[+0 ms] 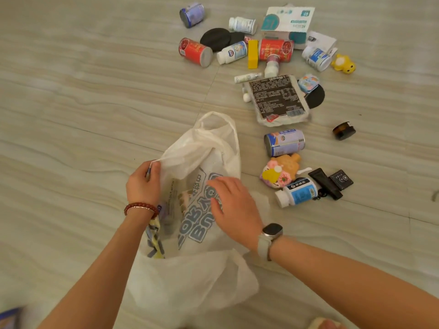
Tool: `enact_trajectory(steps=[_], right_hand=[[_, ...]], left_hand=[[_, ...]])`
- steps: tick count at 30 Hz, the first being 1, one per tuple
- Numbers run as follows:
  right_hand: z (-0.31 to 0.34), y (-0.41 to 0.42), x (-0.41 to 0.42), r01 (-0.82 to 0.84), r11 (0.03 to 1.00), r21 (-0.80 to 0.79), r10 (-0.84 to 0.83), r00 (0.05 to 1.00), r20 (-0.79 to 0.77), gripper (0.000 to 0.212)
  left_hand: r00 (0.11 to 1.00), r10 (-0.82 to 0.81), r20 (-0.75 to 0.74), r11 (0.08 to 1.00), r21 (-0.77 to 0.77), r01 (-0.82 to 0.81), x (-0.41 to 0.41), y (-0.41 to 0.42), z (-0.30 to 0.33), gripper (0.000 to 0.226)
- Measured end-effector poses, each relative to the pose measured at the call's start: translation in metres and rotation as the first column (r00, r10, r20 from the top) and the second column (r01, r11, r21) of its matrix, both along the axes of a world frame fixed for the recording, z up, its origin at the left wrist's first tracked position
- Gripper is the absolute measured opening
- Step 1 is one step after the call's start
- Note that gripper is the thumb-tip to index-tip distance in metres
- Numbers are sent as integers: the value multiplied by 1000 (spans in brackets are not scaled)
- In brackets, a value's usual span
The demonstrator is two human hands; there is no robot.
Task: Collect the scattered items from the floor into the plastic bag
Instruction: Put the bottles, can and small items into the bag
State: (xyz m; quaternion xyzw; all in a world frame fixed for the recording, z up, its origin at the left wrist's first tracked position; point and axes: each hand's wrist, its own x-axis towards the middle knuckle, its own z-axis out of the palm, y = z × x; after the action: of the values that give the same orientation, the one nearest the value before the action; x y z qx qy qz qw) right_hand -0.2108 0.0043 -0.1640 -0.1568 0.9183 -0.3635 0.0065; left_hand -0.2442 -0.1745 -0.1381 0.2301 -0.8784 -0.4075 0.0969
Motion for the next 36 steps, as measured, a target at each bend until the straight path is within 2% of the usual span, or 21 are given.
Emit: enact_trajectory(steps=[1,2,3,4,6,8,9,13,15,17,19,21,24,25,27,29,31,33,36], right_hand=[[-7,10,-1,41,984,173,-19,992,-124,45],[-13,21,-4,87,951,297,-57,993,-107,54],[-17,31,-6,113,922,371,-126,992,11,63],[-24,40,-8,103,919,382,-192,960,203,67],[-32,51,-12,112,977,180,-192,827,528,60],[-34,48,-11,206,974,-94,-92,739,667,25],[-34,46,-10,213,966,-145,-66,747,662,18],[-29,45,-17,167,973,-157,-42,801,597,28],[-23,54,-32,272,946,-177,-149,848,509,26],[-13,67,-51,416,887,-199,-314,861,400,20],[-9,84,-68,482,861,-164,-431,862,267,21],[-10,98,-76,401,916,-31,-381,889,253,25],[-15,110,-63,100,976,192,-143,965,221,28],[-21,117,-55,78,971,225,-121,976,183,30],[-28,132,-38,75,947,313,-118,985,122,46],[-38,151,-24,-37,901,431,-46,983,179,49],[-45,165,-13,-134,837,531,-2,969,249,57],[-48,171,-6,-104,786,610,-56,970,237,62],[-51,176,6,-43,774,631,-181,941,286,62]], left_hand=[[1000,-1,4,1000,-9,1,0,1,-2,26],[1000,-3,15,1000,-10,4,0,1,-4,27],[999,-2,32,1000,-3,2,0,1,-7,27],[999,2,49,1000,11,-3,0,1,-9,27],[997,13,78,998,54,-17,0,3,-14,27],[995,23,96,993,113,-34,-1,7,-14,26],[995,26,99,988,146,-40,-1,10,-12,26],[997,46,66,973,222,-60,-7,17,-5,30],[996,88,13,970,226,-88,-12,16,-1,30],[989,138,-52,972,199,-125,-16,15,3,30],[983,165,-81,978,145,-152,-19,16,5,32],[989,144,-22,989,39,-144,-20,20,4,35],[983,77,168,974,-223,-39,-19,26,-3,39],[983,42,180,955,-297,14,-18,29,-4,40],[994,-61,86,891,-444,93,-13,35,-4,45],[976,-216,-10,782,-601,167,-8,43,-1,48],[920,-392,-25,661,-703,262,-5,56,2,47],[818,-574,14,564,-718,408,-8,79,3,45],[580,-808,107,358,-693,626,-17,121,-1,42]])
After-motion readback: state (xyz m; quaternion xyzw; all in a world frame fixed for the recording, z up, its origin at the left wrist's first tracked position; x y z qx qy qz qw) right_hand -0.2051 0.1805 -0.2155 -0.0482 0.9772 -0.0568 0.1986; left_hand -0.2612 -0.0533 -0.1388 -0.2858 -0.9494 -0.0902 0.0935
